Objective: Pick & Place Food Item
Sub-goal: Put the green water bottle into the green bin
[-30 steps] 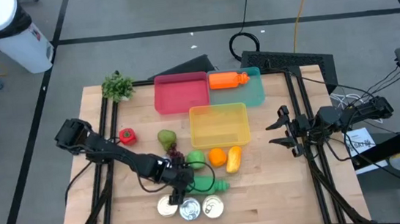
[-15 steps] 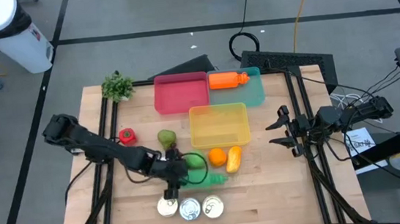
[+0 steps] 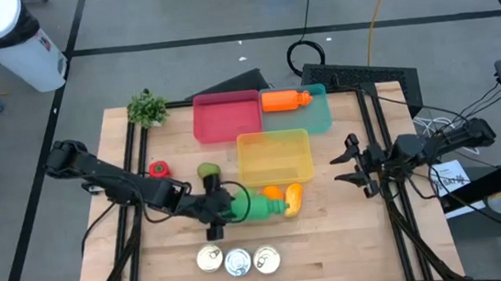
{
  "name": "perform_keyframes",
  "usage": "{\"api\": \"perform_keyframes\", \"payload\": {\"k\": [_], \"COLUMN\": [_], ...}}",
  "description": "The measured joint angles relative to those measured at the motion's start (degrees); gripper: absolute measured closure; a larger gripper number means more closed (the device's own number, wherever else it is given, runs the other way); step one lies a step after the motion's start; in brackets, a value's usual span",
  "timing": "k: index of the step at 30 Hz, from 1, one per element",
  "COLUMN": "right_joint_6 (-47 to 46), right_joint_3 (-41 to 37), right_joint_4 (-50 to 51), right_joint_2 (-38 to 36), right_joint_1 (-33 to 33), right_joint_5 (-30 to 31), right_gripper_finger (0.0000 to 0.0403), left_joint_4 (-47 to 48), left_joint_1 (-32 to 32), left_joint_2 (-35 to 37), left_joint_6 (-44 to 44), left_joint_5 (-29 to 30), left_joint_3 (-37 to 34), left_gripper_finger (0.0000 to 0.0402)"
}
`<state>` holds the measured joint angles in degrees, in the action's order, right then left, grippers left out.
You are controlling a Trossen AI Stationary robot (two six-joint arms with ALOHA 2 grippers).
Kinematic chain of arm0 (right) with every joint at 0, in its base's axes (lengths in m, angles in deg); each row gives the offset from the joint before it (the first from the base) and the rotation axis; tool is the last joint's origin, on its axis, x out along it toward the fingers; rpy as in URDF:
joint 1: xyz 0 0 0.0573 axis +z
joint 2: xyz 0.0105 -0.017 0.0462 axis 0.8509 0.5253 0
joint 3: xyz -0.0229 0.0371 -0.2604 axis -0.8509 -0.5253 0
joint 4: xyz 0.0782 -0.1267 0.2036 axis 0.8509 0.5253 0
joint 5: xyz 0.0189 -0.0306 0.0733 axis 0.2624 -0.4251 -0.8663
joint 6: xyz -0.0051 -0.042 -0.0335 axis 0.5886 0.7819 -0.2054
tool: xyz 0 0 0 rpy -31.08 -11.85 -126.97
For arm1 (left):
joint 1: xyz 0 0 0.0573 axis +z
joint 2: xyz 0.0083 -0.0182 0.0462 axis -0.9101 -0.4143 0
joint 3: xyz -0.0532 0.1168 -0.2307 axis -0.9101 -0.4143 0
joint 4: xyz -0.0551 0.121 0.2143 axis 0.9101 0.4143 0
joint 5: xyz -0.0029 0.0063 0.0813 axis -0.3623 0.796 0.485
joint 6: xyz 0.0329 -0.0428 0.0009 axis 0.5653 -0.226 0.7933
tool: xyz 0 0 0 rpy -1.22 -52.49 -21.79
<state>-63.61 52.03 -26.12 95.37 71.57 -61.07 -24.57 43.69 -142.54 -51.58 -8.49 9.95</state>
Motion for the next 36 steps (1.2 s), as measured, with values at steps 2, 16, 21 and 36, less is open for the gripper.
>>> {"api": "perform_keyframes", "payload": {"k": [2,16,21,36], "right_joint_6": [1.4,7.1,3.5,1.3], "right_joint_3": [-1.4,3.6,5.3,17.0], "right_joint_4": [-5.9,-20.2,-20.5,-20.9], "right_joint_2": [4.6,35.9,43.3,59.2], "right_joint_1": [0.0,0.0,-0.1,1.2], "right_joint_5": [0.1,8.8,7.4,-0.7], "right_gripper_finger": [0.0206,0.0199,0.0151,0.0092], "left_joint_4": [-0.6,-0.8,-0.8,3.7], "left_joint_1": [0.8,2.3,2.3,2.1], "left_joint_2": [0.0,0.0,0.0,-2.9], "left_joint_6": [-0.1,7.1,7.0,-3.3], "left_joint_5": [-0.3,0.4,0.7,-6.0], "left_joint_3": [0.0,4.6,4.6,4.5], "left_gripper_finger": [0.0189,0.0189,0.0193,0.023]}}
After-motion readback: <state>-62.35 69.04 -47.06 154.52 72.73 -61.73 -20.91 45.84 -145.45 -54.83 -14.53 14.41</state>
